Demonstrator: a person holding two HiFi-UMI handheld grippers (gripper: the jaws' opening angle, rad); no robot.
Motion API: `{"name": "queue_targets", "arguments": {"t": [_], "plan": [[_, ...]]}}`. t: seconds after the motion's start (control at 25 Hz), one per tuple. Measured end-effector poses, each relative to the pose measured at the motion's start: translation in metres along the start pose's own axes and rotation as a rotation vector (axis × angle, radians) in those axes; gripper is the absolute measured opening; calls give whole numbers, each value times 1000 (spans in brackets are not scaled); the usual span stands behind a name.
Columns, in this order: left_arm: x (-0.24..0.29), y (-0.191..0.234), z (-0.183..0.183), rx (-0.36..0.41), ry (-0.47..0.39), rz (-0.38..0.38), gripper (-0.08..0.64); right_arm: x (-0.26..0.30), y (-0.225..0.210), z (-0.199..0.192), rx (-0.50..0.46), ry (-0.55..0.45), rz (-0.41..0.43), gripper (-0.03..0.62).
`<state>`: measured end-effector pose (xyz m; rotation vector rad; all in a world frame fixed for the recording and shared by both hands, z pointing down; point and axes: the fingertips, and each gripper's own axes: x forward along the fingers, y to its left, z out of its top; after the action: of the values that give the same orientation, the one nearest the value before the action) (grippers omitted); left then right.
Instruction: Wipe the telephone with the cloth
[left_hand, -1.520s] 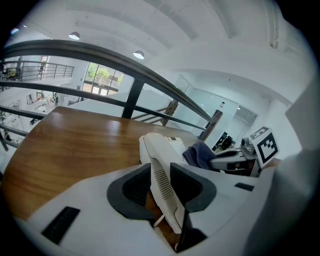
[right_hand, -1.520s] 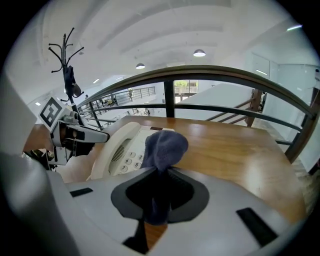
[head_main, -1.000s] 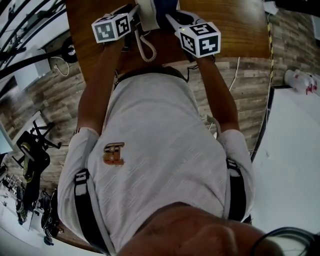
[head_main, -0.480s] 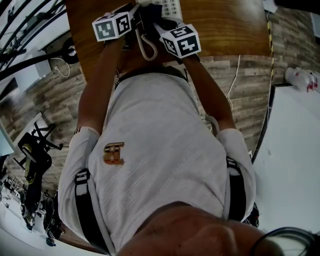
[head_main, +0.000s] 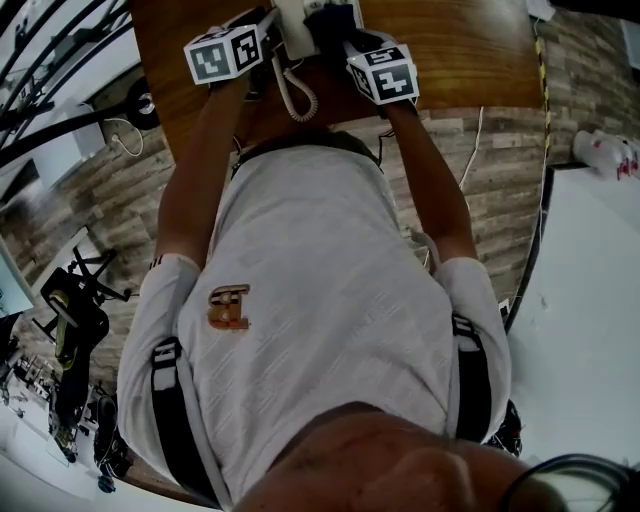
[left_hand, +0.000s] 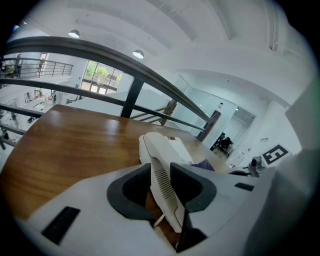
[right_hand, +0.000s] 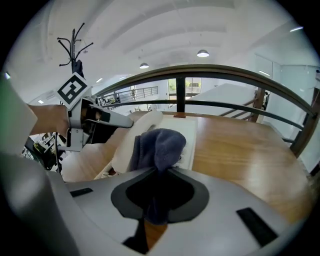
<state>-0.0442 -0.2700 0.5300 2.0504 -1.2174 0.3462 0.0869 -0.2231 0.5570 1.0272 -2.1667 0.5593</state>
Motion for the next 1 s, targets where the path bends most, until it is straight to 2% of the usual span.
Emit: {"name": "queue_targets", "arguments": {"t": [0.4, 0.6, 0.76, 1.0], "plan": [[-1, 1, -1, 2, 5, -4, 127, -19, -52, -19, 47, 4, -95, 60], [-2, 3, -2, 25, 18, 13, 127, -38, -60, -16, 73, -5, -123, 60], [-9, 0, 0, 31, 6, -2, 127, -54, -56, 3, 72, -65, -111, 60], [-33, -13, 27, 51, -92, -34, 120, -74, -36, 53, 77, -205, -54, 60]]}}
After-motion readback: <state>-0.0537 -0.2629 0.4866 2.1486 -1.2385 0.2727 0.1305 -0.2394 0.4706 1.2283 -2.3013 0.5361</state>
